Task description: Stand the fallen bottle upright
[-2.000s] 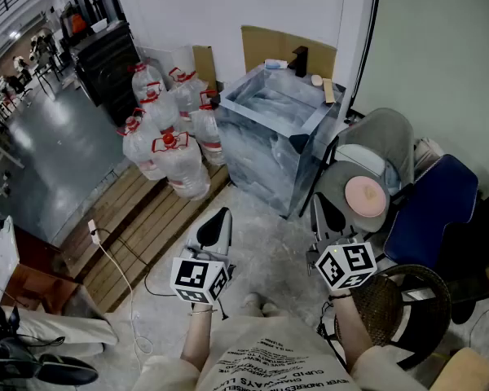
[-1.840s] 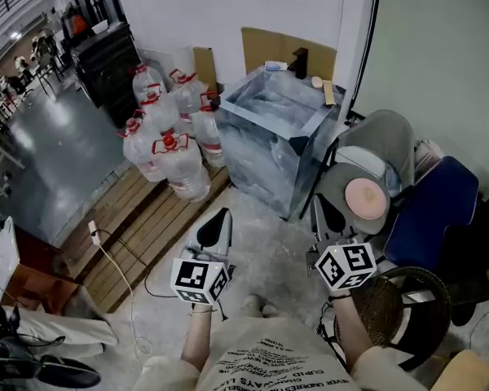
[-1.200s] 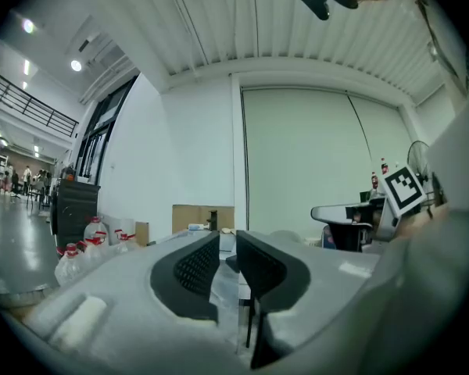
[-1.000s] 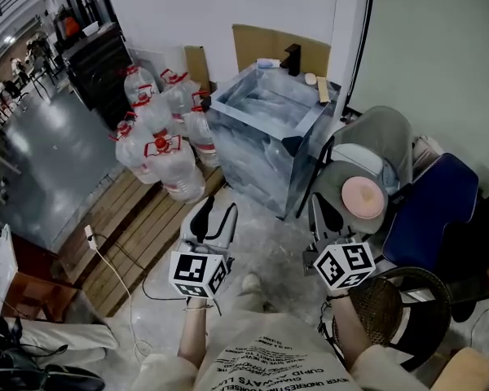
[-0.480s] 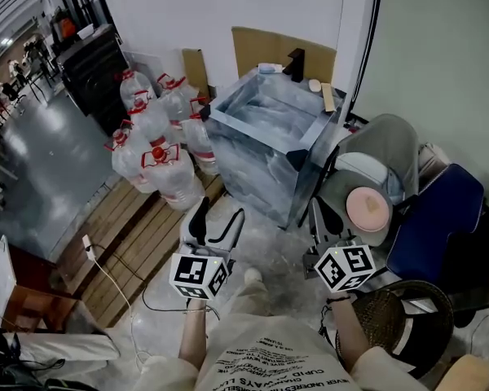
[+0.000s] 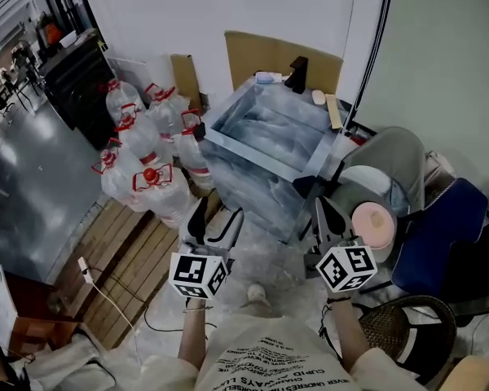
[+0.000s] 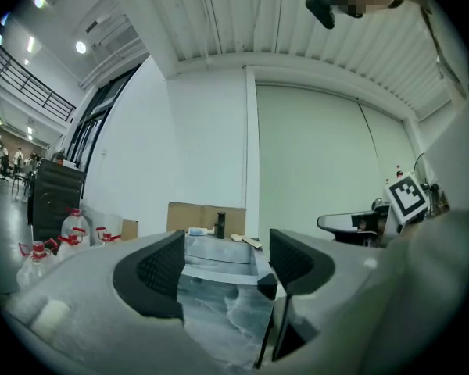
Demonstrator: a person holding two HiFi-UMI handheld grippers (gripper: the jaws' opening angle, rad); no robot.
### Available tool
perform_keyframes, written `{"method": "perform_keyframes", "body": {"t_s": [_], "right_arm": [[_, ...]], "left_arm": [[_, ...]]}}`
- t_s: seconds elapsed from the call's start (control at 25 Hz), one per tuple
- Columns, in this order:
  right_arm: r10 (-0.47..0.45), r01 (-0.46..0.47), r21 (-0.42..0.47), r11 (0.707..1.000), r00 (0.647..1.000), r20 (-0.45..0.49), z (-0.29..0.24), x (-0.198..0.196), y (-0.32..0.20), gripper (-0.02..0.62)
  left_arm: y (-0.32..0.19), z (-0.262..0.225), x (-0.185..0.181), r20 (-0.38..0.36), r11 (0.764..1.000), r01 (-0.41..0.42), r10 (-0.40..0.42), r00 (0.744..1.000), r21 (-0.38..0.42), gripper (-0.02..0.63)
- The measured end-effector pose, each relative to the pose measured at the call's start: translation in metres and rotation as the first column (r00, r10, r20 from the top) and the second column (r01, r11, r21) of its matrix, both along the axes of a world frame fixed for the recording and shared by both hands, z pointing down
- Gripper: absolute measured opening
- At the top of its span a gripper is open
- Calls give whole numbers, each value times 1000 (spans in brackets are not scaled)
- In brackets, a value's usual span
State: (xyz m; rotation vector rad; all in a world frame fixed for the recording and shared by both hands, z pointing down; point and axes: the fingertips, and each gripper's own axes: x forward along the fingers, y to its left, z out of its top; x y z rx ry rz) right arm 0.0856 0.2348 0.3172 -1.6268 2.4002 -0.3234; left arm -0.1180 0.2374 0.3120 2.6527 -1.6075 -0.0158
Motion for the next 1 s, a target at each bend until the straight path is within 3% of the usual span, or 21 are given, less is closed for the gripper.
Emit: {"method": "perform_keyframes", "body": {"t_s": [0.32,1.0], "right_arm": [[43,-43,-12,999,999,-3,5,-12,-63,5],[43,-43,-27,999,999,-7,18,-32,-153,5]], "left_arm": [[-70,3,-12,-9,999,-48,48,999,-4,325],[-159,15,-25,-15,998,-69,69,998,-15,325]]}}
